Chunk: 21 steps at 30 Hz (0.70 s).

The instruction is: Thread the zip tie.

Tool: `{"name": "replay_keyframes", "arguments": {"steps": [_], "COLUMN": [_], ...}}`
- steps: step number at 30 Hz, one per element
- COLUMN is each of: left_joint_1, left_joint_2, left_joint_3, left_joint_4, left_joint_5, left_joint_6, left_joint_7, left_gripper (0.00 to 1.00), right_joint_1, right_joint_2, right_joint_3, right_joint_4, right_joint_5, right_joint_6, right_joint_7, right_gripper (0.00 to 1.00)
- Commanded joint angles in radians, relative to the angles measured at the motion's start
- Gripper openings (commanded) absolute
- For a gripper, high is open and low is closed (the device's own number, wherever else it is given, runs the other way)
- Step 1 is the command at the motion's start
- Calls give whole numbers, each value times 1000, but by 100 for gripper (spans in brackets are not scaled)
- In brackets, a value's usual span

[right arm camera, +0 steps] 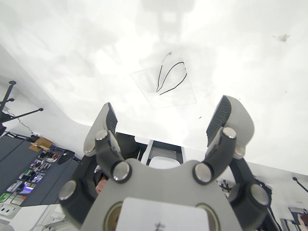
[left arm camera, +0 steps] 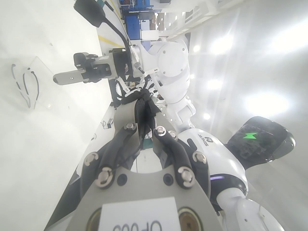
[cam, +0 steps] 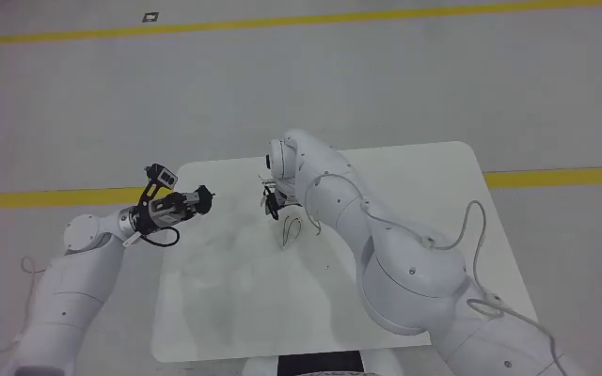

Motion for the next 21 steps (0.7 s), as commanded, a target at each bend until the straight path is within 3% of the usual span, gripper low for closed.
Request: {"name": "replay_keyframes", "arguments": {"steps": [1,6,21], "left_joint_1": [0,0,0], "left_joint_2": [0,0,0], "left_joint_3": [0,0,0], "left_joint_4": [0,0,0], "left_joint_5": [0,0,0], "left_joint_6": [0,0,0], "left_joint_7": [0,0,0], "left_gripper": [0,0,0], "right_joint_1": [0,-11,-39], "right_joint_2": [0,10,0], "right_joint_3": [0,-8,-36], "right_joint_4": [0,-32,-61], "right_joint_5": [0,-13,-17], "right_joint_6": [0,0,0], "right_joint_7": [0,-36,-74], "right_gripper": [100,100,100]}}
